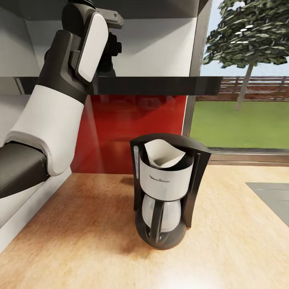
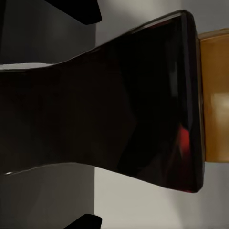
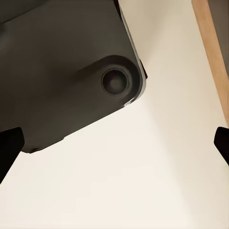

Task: Set up a coffee station on the kitchen countertop: keep the coffee maker on the countertop, move the bottle of coffee from the kitchen shelf to the counter next to the coffee maker, place a paper coffee filter on top of the coffee maker, put the saucer next to the coffee maker with the coffee cup on the saucer, and place the electric kettle next to the coffee maker.

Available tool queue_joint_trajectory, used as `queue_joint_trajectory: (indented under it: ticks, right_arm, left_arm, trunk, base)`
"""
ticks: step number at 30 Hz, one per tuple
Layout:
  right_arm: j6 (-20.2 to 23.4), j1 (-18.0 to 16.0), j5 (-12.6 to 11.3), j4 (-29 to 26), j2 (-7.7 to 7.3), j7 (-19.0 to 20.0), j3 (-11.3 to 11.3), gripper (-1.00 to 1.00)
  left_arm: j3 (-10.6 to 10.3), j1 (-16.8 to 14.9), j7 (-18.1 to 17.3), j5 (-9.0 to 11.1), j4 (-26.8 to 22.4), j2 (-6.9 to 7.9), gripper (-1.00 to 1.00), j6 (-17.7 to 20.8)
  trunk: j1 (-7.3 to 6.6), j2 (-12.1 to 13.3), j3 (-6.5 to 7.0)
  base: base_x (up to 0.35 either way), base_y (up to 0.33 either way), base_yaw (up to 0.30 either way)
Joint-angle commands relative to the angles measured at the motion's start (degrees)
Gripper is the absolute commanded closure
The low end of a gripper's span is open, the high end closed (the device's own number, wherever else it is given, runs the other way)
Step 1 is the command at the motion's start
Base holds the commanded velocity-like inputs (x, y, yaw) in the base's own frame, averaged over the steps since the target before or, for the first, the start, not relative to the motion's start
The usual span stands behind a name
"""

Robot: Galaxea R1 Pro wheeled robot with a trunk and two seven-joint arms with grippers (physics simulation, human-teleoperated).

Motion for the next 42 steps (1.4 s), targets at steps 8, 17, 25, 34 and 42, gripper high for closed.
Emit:
queue_joint_trajectory:
  ticks: [8, 17, 25, 34, 42]
  right_arm:
    - [-0.28, -0.08, -0.23, 0.15, -0.02, -0.01, 0.2, -1.0]
    - [-0.28, -0.08, -0.23, 0.15, -0.02, -0.01, 0.21, -1.0]
    - [-0.28, -0.08, -0.23, 0.15, -0.05, -0.01, 0.21, -1.0]
    - [-0.28, -0.08, -0.23, 0.15, -0.04, -0.01, 0.2, -1.0]
    - [-0.28, -0.08, -0.23, 0.15, -0.03, -0.01, 0.2, -1.0]
  left_arm:
    - [-0.07, -0.06, 0.55, 0.56, 0.06, 0.0, -1.0, 0.09]
    - [0.01, -0.06, 0.55, 0.56, 0.15, 0.0, -1.0, 0.1]
    - [0.02, -0.06, 0.55, 0.56, 0.29, 0.0, -1.0, 0.1]
    - [0.06, -0.06, 0.55, 0.56, 0.54, 0.0, -1.0, 0.1]
    - [0.19, -0.06, 0.55, 0.56, 0.67, 0.0, -1.0, 0.1]
  trunk:
    - [0.01, -0.05, -0.08]
    - [0.01, -0.05, -0.08]
    - [0.01, -0.05, -0.08]
    - [0.01, -0.05, -0.08]
    - [0.01, -0.05, -0.08]
  base:
    - [0.067, 0.0, 0.0]
    - [0.043, 0.0, 0.0]
    - [0.005, 0.0, 0.0]
    - [0.0, 0.0, 0.0]
    - [0.0, 0.0, 0.0]
